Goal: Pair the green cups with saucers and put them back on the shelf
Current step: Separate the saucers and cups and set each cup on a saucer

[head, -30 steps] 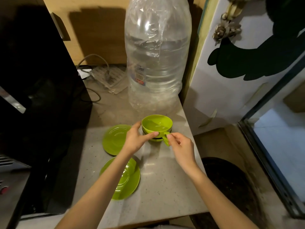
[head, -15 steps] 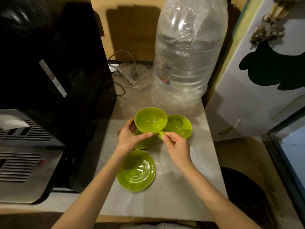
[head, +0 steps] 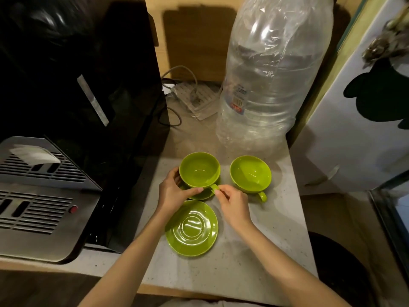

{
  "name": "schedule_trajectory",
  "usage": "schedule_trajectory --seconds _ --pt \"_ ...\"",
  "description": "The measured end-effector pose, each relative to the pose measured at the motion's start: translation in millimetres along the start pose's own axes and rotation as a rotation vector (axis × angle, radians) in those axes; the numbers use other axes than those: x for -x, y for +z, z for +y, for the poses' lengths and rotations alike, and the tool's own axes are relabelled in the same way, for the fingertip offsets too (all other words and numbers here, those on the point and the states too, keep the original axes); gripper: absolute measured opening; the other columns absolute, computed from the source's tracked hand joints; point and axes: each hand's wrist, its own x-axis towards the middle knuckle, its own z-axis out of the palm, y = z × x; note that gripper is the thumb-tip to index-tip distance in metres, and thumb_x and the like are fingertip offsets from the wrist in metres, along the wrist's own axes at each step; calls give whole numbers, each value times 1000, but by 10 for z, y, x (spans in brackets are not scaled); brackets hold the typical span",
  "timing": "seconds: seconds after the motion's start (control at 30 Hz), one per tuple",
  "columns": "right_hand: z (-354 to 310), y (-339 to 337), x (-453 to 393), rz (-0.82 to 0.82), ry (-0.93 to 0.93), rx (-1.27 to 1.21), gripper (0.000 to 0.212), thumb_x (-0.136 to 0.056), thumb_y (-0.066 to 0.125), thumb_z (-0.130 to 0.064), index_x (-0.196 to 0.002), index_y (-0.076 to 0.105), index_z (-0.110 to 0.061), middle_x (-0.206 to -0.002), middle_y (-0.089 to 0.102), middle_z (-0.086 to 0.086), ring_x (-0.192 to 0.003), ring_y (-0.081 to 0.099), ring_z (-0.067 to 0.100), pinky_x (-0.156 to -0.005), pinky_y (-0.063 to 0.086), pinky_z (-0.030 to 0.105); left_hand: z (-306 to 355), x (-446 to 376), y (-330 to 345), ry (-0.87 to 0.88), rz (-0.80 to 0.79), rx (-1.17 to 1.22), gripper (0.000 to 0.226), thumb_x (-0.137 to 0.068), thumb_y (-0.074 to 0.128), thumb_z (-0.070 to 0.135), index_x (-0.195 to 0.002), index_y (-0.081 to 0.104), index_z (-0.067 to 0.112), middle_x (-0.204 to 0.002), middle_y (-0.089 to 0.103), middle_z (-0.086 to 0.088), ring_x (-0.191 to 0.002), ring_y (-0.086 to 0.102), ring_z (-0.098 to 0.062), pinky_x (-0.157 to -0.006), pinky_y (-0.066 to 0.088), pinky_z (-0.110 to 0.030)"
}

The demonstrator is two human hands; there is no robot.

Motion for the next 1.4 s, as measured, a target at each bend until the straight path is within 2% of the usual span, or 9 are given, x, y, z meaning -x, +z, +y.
schedule_trajectory --seconds 0.47,0.63,0.73,0.9,1.03,1.1,1.17,1.23,1.4 --pt "4 17 57 -60 5 15 25 -89 55 -16 -107 65 -2 -98 72 16 -82 60 17 -67 40 17 -25 88 -50 10 -3 -4 94 -52 87 29 -133 39 21 -135 52 -5 -120 52 -17 -100 45 -33" --pt "9 -20 34 -91 16 34 33 -90 54 -22 -118 60 -6 -108 70 15 -97 64 24 -77 46 25 9 86 -51 -6 -8 -114 103 -52 85 36 -138 32 16 -141 45 -8 -127 46 -24 -103 41 -36" --pt "-11 -122 43 -64 17 -8 37 -91 52 -21 -125 53 -7 -112 68 15 -104 63 26 -86 48 32 151 82 -48 44 25 -231 113 -54 82 43 -144 20 14 -152 28 -9 -138 29 -25 -111 28 -38" --pt "74 -451 18 204 -17 -34 23 -89 54 -19 -108 63 -12 -93 73 13 -83 69 28 -76 55 45 602 68 108 313 39 -262 77 -65 77 39 -131 45 16 -141 44 -5 -129 42 -18 -104 32 -25" --pt "225 -696 58 398 40 33 19 -90 52 -20 -100 65 -10 -94 72 11 -84 66 28 -73 51 41 816 55 432 431 26 -111 50 -67 77 30 -111 63 10 -115 65 -7 -105 60 -17 -83 35 -1" --pt "346 -746 72 374 130 54 22 -91 50 -22 -105 62 -9 -102 70 14 -93 64 30 -79 49 40 862 4 604 431 -82 -132 63 -64 79 30 -120 57 8 -127 59 -9 -115 55 -19 -92 36 -9" --pt "448 -756 76 296 238 41 28 -92 47 -22 -113 59 -7 -112 67 17 -105 61 32 -88 46 38 861 -70 762 407 -248 -261 93 -58 82 33 -136 38 6 -146 38 -13 -136 35 -23 -107 25 -22" --pt "503 -750 77 219 320 10 34 -93 46 -22 -121 55 -5 -121 63 19 -114 57 30 -93 42 34 827 -124 889 368 -381 -387 116 -53 85 35 -143 18 3 -154 17 -18 -144 14 -24 -112 12 -23" --pt "537 -711 98 93 356 -26 36 -95 42 -21 -124 53 -4 -124 61 18 -116 55 30 -88 39 26 751 -159 1023 307 -487 -470 127 -49 87 30 -144 9 0 -153 8 -25 -144 8 -30 -111 9 -21"
